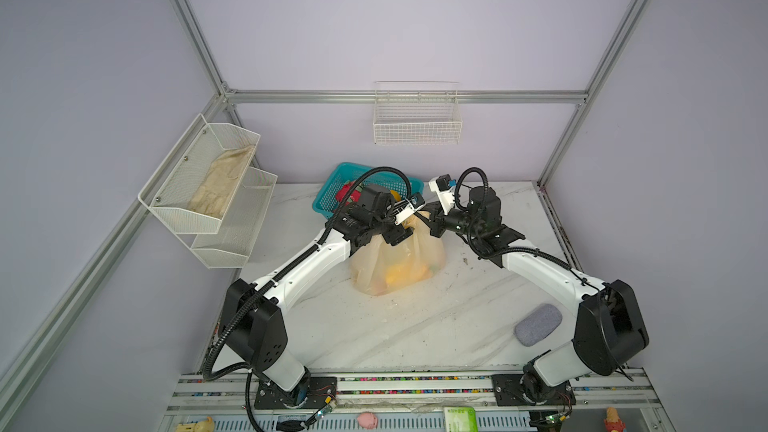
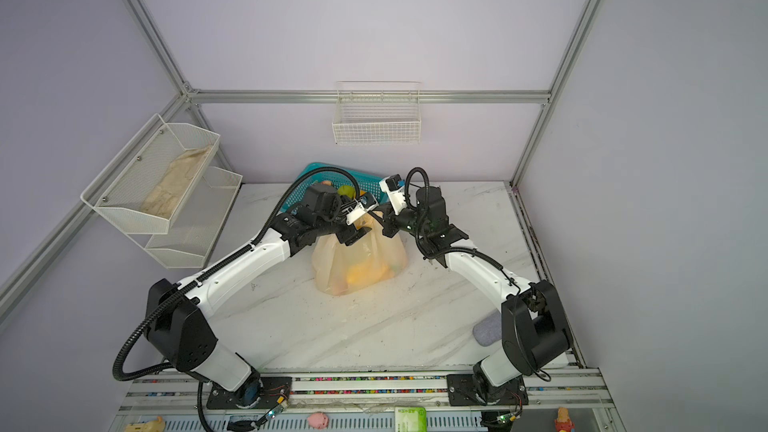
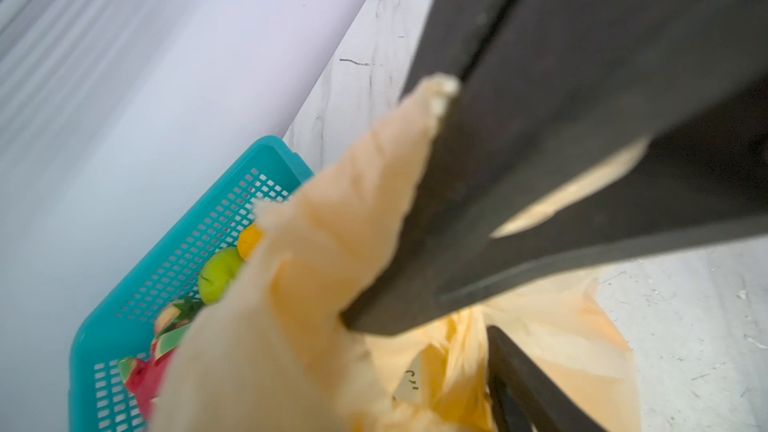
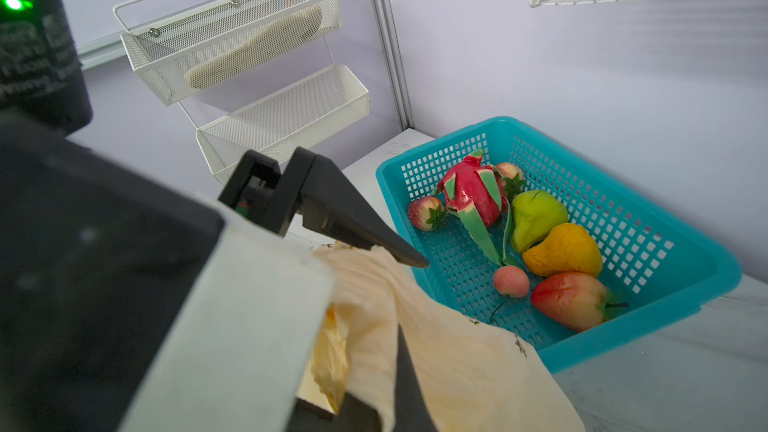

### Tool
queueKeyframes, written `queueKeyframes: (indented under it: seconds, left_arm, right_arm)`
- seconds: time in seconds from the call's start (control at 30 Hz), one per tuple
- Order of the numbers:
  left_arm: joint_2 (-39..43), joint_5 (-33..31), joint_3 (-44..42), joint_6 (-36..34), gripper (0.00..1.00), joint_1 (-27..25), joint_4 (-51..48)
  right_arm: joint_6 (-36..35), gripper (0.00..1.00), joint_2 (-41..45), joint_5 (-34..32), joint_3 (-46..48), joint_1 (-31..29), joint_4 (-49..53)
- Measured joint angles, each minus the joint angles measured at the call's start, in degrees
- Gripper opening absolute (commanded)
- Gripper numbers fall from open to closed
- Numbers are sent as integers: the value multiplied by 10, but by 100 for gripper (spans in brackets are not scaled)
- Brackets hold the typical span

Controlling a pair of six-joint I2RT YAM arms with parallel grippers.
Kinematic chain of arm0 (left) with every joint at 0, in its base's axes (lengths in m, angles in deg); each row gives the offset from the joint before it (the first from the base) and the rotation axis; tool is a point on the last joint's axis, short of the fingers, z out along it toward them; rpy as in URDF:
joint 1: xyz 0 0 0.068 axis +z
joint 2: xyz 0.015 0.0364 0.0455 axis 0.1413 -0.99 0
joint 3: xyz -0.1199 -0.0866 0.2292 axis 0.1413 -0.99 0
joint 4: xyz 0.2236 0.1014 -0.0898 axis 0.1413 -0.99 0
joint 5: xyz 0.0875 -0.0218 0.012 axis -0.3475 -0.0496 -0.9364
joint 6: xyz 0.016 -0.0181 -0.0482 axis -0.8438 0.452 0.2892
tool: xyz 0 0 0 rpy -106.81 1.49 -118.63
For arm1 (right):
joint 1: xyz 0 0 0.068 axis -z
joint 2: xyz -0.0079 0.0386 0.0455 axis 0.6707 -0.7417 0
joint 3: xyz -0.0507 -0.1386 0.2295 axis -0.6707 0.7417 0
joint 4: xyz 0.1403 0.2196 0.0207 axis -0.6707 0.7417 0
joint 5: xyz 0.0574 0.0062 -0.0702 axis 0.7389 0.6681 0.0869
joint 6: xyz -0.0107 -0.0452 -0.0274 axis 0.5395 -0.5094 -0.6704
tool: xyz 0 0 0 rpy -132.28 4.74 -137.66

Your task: Place the fake fruits into the plastic bag and tie a complex knot

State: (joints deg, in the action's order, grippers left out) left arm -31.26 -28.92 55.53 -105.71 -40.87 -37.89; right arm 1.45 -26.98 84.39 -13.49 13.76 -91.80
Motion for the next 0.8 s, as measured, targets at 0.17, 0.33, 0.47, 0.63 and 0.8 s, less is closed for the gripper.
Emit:
queueKeyframes:
  seconds: [0.17, 0.33, 0.47, 0.63, 0.8]
  left_arm:
    - [0, -5, 16, -4, 55, 1, -20]
    - [0, -3, 37, -3, 47, 9, -42]
    - [-6, 3, 55, -3, 42, 14, -59]
    - [-20, 9, 68, -4, 39, 16, -78]
    - [-31, 15, 68, -6, 32, 20, -89]
  right_arm:
    - [-21, 0, 0, 0, -11, 0, 17]
    - [-37, 0, 0, 0, -15, 0, 27]
    - [-45, 0, 0, 0, -15, 0, 31]
    - [-46, 0, 0, 2, -16, 0, 32]
    - [-46, 0, 0, 6, -16, 0, 32]
